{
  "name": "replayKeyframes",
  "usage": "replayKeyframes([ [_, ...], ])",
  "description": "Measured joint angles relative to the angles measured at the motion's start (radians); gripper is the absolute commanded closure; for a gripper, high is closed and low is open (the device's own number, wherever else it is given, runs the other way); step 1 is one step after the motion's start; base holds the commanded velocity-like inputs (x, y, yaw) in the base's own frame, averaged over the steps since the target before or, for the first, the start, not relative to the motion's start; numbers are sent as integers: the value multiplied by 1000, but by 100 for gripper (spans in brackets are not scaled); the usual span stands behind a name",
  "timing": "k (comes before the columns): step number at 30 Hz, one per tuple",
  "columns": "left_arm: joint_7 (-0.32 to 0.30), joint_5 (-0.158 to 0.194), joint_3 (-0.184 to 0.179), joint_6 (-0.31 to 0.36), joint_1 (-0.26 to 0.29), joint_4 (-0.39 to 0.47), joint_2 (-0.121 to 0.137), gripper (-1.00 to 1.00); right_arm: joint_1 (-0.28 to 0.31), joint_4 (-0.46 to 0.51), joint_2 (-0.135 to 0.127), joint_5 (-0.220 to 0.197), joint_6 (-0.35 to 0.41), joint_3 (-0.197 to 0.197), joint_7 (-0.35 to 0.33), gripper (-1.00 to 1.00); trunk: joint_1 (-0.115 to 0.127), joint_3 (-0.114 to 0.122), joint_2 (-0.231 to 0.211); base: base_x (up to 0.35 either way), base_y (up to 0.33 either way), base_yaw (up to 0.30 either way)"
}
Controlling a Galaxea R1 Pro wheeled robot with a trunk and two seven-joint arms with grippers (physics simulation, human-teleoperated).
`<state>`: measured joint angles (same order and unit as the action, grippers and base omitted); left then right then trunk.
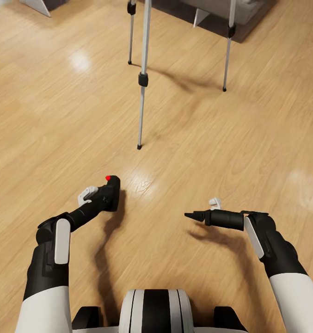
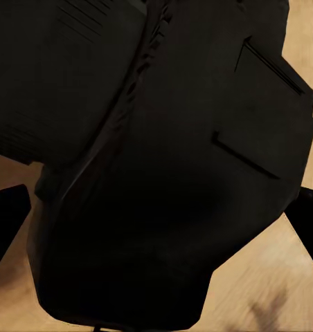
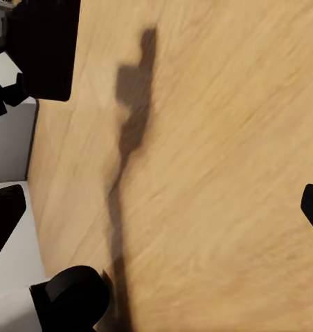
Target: Attach the digital camera to the camera tripod in the bedroom.
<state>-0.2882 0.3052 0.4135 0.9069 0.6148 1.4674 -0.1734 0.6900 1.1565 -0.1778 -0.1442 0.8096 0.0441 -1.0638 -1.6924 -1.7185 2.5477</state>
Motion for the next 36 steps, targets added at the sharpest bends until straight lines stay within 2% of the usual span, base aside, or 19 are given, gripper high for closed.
replayKeyframes([
  [12,-13,9,1,0,-1,-3,0,100,0,0,0,-4,0,-1,-1,-100,5,46,-3,0,0,0],
  [21,-113,12,6,-3,-1,-12,0,100,0,0,1,-3,1,-2,1,-100,9,81,-5,0,0,0],
  [24,-129,10,7,-3,-1,-16,1,100,0,0,2,-2,2,-2,1,-100,11,93,-6,0,0,0],
  [26,-196,14,10,-1,0,-27,4,100,0,0,2,-2,3,-2,1,-100,12,101,-6,0,0,0],
  [28,-235,12,12,-1,0,-32,9,100,0,0,2,-2,3,-2,1,-100,13,108,-7,0,0,0],
  [30,-335,15,19,0,-1,-47,23,100,0,0,1,-2,3,-2,1,-100,14,116,-7,0,0,0],
  [32,-394,12,25,0,-2,-58,33,100,0,0,1,-2,3,-3,1,-100,14,124,-7,0,0,0],
  [33,-458,14,36,1,-2,-71,43,100,0,0,0,-2,3,-3,1,-100,15,128,-8,0,0,0],
  [35,-529,12,51,0,-2,-86,54,100,0,0,0,-2,3,-2,1,-100,16,135,-8,0,0,0],
  [36,-603,15,67,1,-3,-101,62,100,0,0,0,-2,3,-2,1,-100,16,139,-8,0,0,0],
])
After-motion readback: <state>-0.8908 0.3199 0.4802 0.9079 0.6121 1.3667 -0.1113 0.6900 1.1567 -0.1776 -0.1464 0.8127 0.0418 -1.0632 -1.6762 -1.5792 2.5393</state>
